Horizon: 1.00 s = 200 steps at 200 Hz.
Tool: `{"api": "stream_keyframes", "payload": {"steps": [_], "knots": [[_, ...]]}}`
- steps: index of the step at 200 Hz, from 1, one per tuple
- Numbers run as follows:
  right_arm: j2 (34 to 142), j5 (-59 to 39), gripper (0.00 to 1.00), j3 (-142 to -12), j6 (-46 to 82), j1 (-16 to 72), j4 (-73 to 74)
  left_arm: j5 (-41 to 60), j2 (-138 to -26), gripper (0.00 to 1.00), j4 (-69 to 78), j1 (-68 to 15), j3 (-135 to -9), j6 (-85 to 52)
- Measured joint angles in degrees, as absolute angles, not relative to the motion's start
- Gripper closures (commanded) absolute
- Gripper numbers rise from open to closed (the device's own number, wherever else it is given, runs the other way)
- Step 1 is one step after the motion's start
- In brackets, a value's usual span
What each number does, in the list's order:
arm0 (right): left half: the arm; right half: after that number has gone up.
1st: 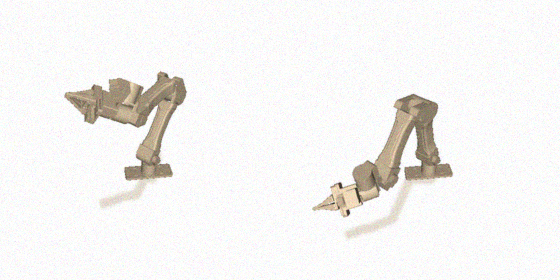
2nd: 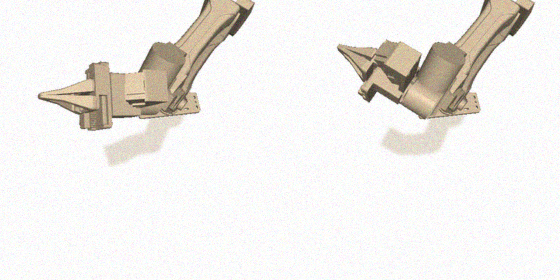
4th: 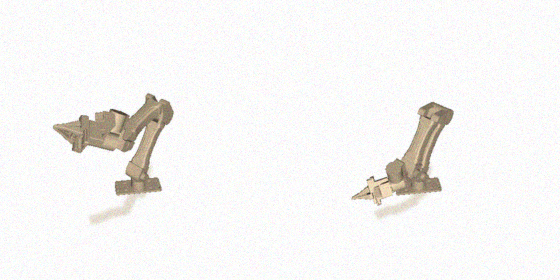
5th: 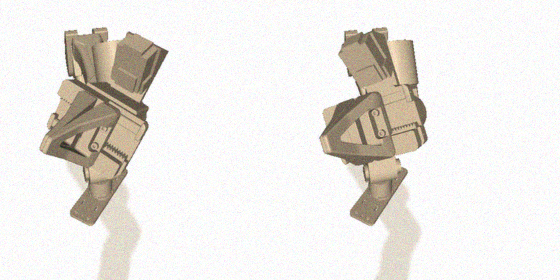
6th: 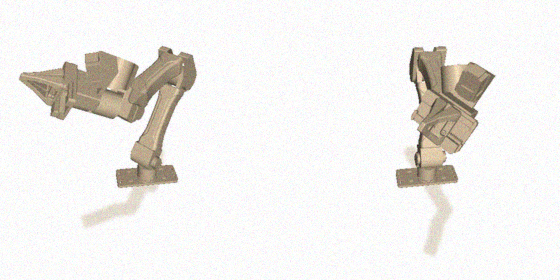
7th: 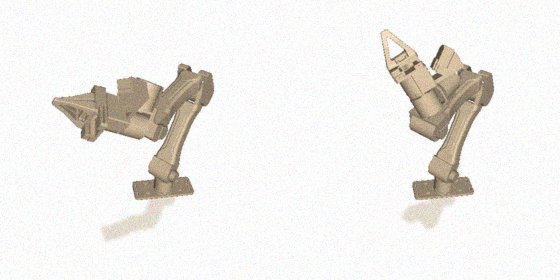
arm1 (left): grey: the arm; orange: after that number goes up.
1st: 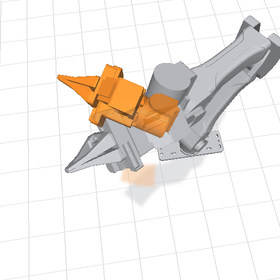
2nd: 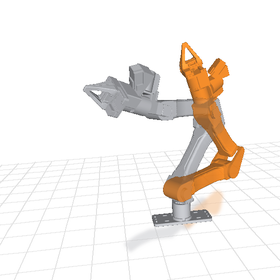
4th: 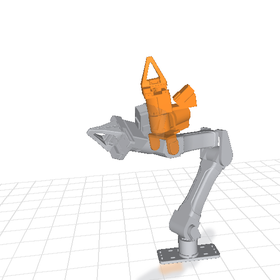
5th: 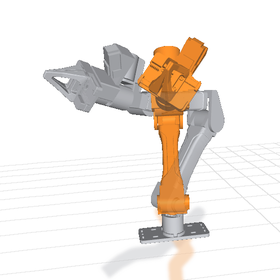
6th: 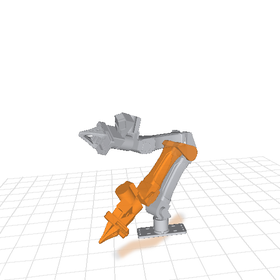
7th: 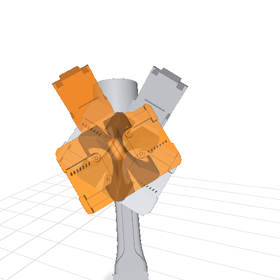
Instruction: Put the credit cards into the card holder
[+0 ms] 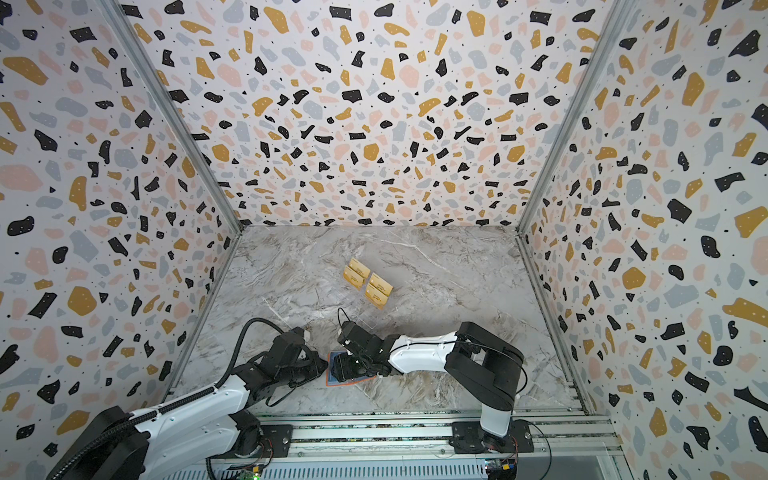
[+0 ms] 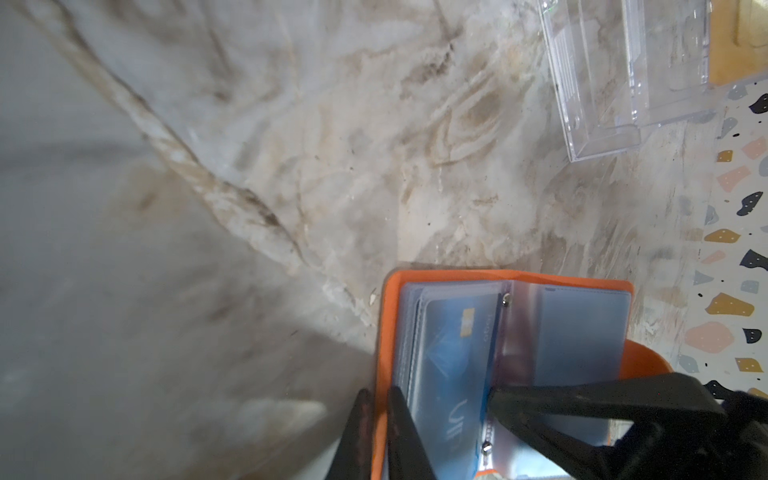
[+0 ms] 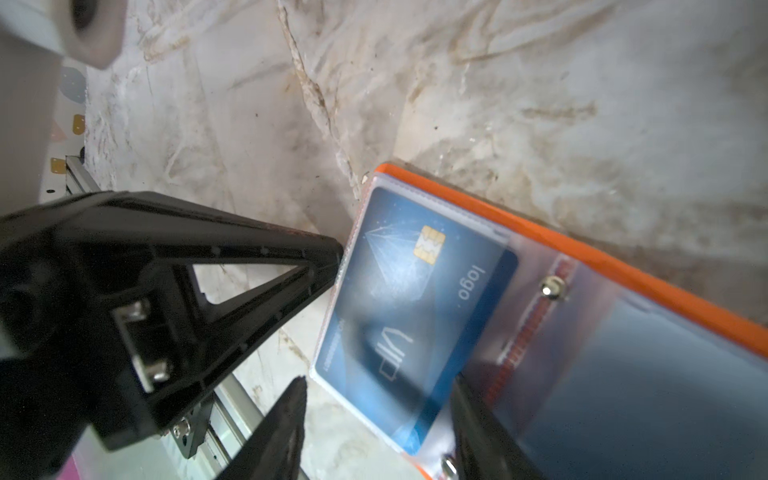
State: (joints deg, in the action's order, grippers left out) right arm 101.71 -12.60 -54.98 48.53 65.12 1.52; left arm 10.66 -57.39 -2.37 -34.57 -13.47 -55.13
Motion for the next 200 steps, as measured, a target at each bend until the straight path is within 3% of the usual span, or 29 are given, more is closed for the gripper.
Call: {"api": "stream_keyframes", "payload": {"steps": [79, 134, 175, 200], "knots": [[96.3, -12.6, 0.45, -54.2, 45.7, 61.8, 0.3, 6.7, -55.3, 0.71, -13.8, -34.6, -20.1, -51.5], [91.0, -13.9, 0.69, -48.9, 40.3, 55.2, -0.4, 8.7, -57.4, 0.62, -14.8, -35.9, -26.1, -51.0], [91.0, -14.4, 0.78, -44.6, 38.5, 54.3, -1.1, 14.0, -63.1, 0.62, -4.9, -40.3, -26.0, -55.8], [91.0, -13.9, 0.79, -43.1, 38.0, 54.3, -1.0, 16.1, -68.1, 0.62, -0.2, -42.2, -26.3, -57.1]]}}
